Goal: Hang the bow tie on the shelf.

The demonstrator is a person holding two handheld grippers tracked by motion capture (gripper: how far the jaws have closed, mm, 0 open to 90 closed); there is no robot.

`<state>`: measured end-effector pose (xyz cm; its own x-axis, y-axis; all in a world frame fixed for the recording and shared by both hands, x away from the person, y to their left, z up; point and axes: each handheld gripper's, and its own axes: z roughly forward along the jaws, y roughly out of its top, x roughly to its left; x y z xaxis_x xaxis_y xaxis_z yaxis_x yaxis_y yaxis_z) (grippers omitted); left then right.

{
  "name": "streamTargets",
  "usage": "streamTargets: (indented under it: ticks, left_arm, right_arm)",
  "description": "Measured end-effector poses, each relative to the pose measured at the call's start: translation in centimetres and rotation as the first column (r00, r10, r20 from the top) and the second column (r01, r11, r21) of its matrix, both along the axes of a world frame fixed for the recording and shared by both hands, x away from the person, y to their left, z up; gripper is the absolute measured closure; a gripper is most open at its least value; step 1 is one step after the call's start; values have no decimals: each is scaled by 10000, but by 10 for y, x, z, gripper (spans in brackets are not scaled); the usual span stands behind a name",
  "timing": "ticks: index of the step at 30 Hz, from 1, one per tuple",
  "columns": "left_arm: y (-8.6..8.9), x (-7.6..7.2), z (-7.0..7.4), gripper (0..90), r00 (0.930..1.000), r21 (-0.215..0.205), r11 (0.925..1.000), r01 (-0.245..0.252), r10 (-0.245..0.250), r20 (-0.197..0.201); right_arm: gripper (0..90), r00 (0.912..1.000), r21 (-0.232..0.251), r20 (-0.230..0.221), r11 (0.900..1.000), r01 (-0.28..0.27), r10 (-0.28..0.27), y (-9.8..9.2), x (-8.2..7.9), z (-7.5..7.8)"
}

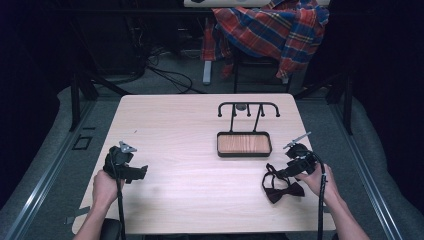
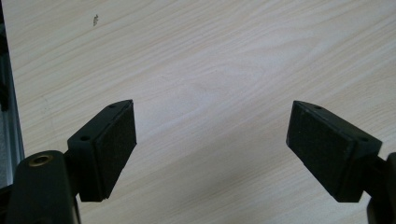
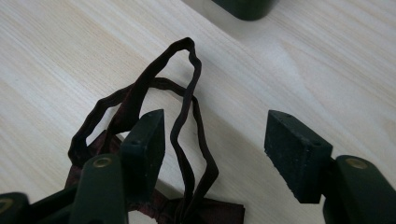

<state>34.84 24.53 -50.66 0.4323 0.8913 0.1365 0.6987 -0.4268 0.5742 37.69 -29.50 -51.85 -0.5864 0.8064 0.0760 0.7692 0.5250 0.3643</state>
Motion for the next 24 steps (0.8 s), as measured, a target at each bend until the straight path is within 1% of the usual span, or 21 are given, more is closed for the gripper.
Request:
streamTargets:
  ticks: [1,2,3,4,5,7,8,10,12,13,14,15,16,18,19,20,21,22,23,24]
  left_arm:
    - [0,0,0,160,10000,4,10000,27,-27,1]
    - [0,0,0,160,10000,6,10000,27,-27,3]
    - [0,0,0,160,10000,6,10000,27,-27,3]
    - [0,0,0,160,10000,-6,10000,7,-7,2]
    - [0,0,0,160,10000,-1,10000,4,-4,-9]
    - [1,0,0,160,10000,-30,10000,36,-36,-31]
    - [1,0,0,160,10000,-17,10000,26,-26,-26]
    - [1,0,-1,160,10000,-26,10000,13,-13,-31]
    - [1,0,-1,160,10000,-2,10000,22,-22,-50]
    - [1,0,-1,160,10000,-18,10000,39,-39,-41]
    - [1,0,0,160,10000,-17,10000,59,-60,-51]
    - [0,0,0,160,10000,-44,10000,45,-45,-41]
    - [0,0,0,160,10000,-44,10000,45,-45,-41]
    - [1,-1,0,160,10000,-53,10000,34,-34,-36]
    - [1,-1,0,160,10000,-53,10000,34,-34,-36]
    - [1,-1,0,160,10000,-89,10000,4,-5,-23]
    - [1,-1,0,160,10000,-84,10000,17,-17,-14]
    - [1,-1,0,160,10000,-88,10000,11,-11,0]
    - [1,-1,0,160,10000,-89,10000,17,-17,7]
    - [1,-1,0,160,10000,-89,10000,19,-19,9]
  right_arm:
    - [414,10000,14,67,10000,-73,73,2,0,-1]
    - [433,9996,-69,-20,9996,-281,280,5,2,-2]
    - [433,9996,-69,-20,9996,-281,280,5,2,-2]
    - [480,9995,-211,101,9993,-303,305,11,3,-6]
    - [491,9989,-489,-21,9977,-474,474,12,5,-5]
    - [522,9981,-529,-188,9968,-591,582,14,5,-8]
    - [542,9981,-659,-222,9961,-587,573,15,5,-9]
    - [555,9979,-688,-271,9958,-604,586,15,5,-9]
    - [592,9966,-778,-464,9944,-716,681,15,5,-10]
    - [597,9972,-746,-405,9950,-658,630,15,5,-11]
    - [611,9967,-867,-477,9937,-703,664,16,5,-12]
    - [622,9977,-730,-392,9957,-577,549,17,4,-14]
    - [637,9993,-470,-209,9984,-330,321,19,2,-18]
    - [672,9988,-702,-272,9967,-418,400,19,2,-18]
    - [672,9988,-702,-272,9967,-418,400,19,2,-18]
    - [713,9980,-622,-350,9966,-548,527,20,2,-19]
    - [726,9986,-667,-288,9967,-471,452,21,1,-20]
    - [747,9974,-922,-421,9938,-621,584,21,1,-19]
    - [760,9937,-1280,-675,9870,-977,896,20,3,-17]
    - [780,9937,-1244,-713,9877,-949,864,21,3,-18]
